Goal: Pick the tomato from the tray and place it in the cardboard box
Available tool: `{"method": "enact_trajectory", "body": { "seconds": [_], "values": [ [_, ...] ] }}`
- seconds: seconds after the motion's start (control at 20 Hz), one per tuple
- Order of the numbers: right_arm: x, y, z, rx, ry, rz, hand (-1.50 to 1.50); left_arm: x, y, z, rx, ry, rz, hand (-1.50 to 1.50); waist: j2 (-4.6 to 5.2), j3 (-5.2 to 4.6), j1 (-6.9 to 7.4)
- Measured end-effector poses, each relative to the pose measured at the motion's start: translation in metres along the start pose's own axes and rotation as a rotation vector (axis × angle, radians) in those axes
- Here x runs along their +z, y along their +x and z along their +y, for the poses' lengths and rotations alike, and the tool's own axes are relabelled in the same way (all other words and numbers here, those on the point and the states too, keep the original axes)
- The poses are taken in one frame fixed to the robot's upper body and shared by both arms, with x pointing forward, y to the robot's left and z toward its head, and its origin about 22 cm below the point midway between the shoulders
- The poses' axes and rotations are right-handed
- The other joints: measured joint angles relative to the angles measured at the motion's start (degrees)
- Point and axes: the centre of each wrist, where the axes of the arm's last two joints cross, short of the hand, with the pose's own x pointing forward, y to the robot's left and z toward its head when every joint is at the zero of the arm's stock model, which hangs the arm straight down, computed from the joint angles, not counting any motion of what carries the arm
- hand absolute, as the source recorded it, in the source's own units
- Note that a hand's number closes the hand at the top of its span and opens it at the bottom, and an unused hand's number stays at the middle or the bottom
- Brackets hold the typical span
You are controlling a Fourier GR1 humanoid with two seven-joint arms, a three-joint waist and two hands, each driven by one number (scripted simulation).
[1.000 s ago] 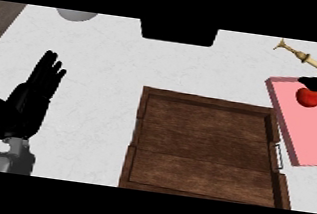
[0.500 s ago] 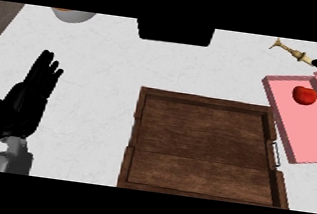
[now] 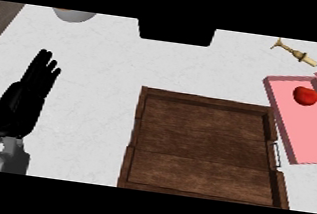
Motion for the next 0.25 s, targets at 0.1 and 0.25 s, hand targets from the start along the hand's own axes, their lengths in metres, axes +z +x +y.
{"method": "enact_trajectory", "body": {
  "seconds": [0.1, 0.25],
  "values": [
    [0.002, -0.007, -0.014, -0.015, -0.013, 0.0, -1.5, 0.003, 0.003, 0.001, -0.001, 0.0, 0.004, 0.0, 0.01, 0.01, 0.1],
    [0.01, -0.016, -0.037, -0.03, -0.024, -0.008, -1.5, 0.001, 0.0, -0.008, 0.001, 0.001, 0.003, 0.0, 0.02, 0.0, 0.04]
  ]
}}
